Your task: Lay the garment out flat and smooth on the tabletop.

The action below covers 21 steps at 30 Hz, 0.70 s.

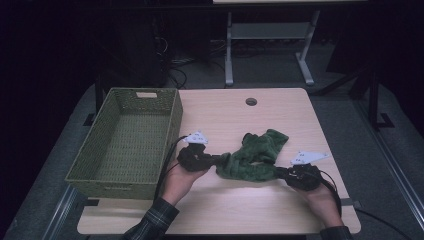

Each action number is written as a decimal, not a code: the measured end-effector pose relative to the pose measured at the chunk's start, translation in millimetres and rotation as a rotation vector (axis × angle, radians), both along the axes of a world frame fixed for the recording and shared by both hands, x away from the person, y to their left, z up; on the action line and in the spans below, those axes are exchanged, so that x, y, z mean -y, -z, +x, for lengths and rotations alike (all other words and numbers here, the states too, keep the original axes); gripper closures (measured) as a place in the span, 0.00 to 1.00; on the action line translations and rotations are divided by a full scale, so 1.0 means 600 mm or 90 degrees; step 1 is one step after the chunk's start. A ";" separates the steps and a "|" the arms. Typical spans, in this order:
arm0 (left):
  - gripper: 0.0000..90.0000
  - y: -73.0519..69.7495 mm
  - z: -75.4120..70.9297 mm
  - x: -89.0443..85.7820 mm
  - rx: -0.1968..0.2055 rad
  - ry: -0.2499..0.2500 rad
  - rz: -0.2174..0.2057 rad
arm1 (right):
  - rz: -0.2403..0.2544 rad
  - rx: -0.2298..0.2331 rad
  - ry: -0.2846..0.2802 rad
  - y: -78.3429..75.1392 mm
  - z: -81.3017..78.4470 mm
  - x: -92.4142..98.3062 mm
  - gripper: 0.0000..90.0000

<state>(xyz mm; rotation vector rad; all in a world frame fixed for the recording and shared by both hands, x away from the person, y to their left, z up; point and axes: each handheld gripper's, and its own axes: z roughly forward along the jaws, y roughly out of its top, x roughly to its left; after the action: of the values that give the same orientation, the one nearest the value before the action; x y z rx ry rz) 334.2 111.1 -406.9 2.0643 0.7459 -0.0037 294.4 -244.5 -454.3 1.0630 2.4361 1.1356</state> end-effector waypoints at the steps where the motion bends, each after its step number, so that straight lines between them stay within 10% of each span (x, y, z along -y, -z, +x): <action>1: 0.96 0.002 -0.002 0.000 0.000 0.002 0.003 | 0.000 -0.001 0.004 -0.001 -0.002 0.004 0.88; 15: 0.94 0.055 -0.009 -0.002 -0.053 -0.008 0.060 | -0.027 -0.030 0.034 0.010 -0.012 0.044 0.89; 21: 0.76 0.033 -0.011 -0.014 -0.035 -0.029 0.050 | -0.021 -0.017 0.044 0.005 -0.013 0.048 0.76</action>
<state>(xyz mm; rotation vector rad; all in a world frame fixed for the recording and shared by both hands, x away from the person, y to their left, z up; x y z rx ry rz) 327.5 119.7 -426.8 2.1286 0.8388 -0.0065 286.5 -273.1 -457.5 1.1508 2.4090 1.0628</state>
